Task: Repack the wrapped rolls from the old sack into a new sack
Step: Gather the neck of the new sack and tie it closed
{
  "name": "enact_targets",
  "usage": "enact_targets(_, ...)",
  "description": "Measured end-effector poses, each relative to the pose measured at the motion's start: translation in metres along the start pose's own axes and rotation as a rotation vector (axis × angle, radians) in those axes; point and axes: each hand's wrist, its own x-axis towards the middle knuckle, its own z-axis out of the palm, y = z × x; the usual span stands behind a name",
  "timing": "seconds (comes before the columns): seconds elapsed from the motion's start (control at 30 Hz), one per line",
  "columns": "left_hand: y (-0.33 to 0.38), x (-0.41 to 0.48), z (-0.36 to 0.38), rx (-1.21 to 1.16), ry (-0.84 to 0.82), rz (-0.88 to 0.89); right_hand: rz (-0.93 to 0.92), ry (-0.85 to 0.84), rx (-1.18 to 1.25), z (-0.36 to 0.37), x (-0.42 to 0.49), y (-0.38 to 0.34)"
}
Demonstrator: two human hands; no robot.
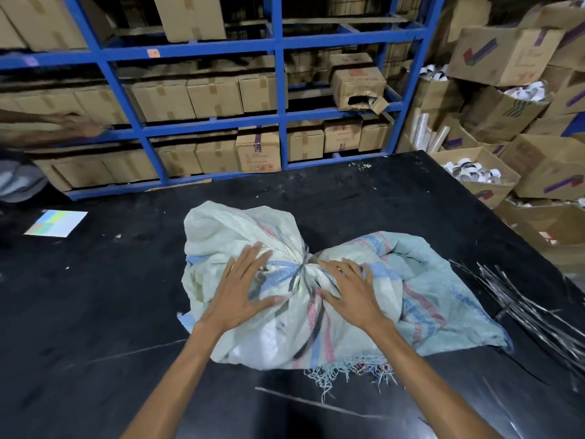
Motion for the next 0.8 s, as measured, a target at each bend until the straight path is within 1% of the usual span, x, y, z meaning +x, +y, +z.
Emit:
enact_targets(0.03, -0.013, -0.005, 0.008, 0.026, -0.05, -0.026, 0.011, 0.024, -0.009, 0.002, 0.002, 0.0)
enact_targets(0.07, -0.026, -0.008, 0.018, 0.027, -0.058, -0.069, 0.017, 0.035, -0.006, 0.005, 0.004, -0.001)
enact_targets(0.13, -0.043, -0.004, 0.036, -0.025, -0.009, -0.165, 0.001, 0.073, 0.003, 0.011, 0.007, -0.004)
enact_targets(0.23, -0.048, 0.011, 0.059, -0.08, 0.014, -0.26, 0.023, 0.082, 0.151, 0.019, 0.009, -0.005)
enact_targets(0.27, -0.048, 0.016, 0.066, -0.113, 0.056, -0.297, 0.055, 0.081, 0.195, 0.019, 0.01, -0.006)
enact_targets(0.37, -0.037, 0.032, 0.069, -0.233, 0.268, -0.475, 0.131, 0.12, 0.237, 0.013, 0.018, -0.01)
enact_targets(0.43, -0.031, 0.039, 0.049, -0.28, 0.375, -0.546, 0.113, 0.133, 0.236, 0.001, 0.03, -0.02)
enact_targets(0.53, -0.027, 0.042, 0.004, -0.308, 0.449, -0.547, 0.029, 0.131, 0.213, -0.025, 0.052, -0.041)
enact_targets(0.67, -0.039, 0.023, -0.056, -0.504, 0.447, -0.633, -0.074, 0.142, 0.231, -0.057, 0.072, -0.077)
enact_targets(0.73, -0.036, 0.01, -0.092, -0.547, 0.429, -0.701, -0.128, 0.159, 0.264, -0.07, 0.079, -0.102)
enact_targets(0.77, -0.035, 0.003, -0.109, -0.554, 0.375, -0.721, -0.143, 0.13, 0.305, -0.075, 0.082, -0.114)
enact_targets(0.8, -0.033, -0.005, -0.126, -0.524, 0.284, -0.742, -0.148, 0.068, 0.345, -0.078, 0.086, -0.125)
